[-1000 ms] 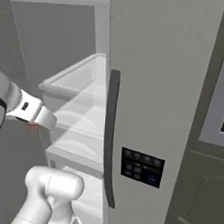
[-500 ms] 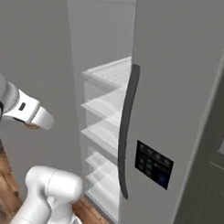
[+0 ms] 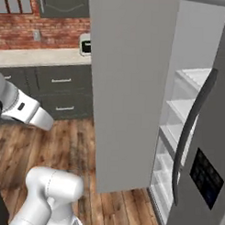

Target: Pick the tangerine and banana from the fridge and place them inside the tupperware on the counter.

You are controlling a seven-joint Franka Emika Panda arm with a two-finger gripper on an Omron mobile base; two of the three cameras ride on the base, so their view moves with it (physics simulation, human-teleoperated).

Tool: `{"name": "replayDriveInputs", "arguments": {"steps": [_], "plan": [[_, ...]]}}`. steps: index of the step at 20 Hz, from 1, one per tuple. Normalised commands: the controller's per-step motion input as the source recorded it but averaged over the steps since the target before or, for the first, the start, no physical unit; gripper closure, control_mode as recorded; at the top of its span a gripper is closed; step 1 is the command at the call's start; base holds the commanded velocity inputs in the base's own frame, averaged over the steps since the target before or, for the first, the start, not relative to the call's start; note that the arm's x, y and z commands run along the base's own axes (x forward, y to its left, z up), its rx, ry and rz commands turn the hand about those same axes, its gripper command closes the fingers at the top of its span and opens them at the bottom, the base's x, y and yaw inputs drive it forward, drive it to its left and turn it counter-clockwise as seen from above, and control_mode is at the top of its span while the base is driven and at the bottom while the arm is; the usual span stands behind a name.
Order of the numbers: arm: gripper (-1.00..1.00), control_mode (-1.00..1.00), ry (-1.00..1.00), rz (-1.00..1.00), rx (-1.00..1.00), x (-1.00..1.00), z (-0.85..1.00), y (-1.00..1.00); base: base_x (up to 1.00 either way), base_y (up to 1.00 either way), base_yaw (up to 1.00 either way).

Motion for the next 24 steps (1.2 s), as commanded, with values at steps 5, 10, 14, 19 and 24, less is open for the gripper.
{"name": "replayDriveInputs", "arguments": {"steps": [5,10,14,19,24], "plan": [[1.0,1.0,0.0,0.0,0.0,0.0,0.0,0.0,-0.84,0.01,1.0],[1.0,1.0,0.0,0.0,0.0,0.0,0.0,0.0,0.22,0.07,0.92],[1.0,1.0,0.0,0.0,0.0,0.0,0.0,0.0,0.96,-0.01,0.59],[1.0,1.0,0.0,0.0,0.0,0.0,0.0,0.0,0.96,-0.23,0.23],[1.0,1.0,0.0,0.0,0.0,0.0,0.0,0.0,0.87,-0.39,0.05]]}}
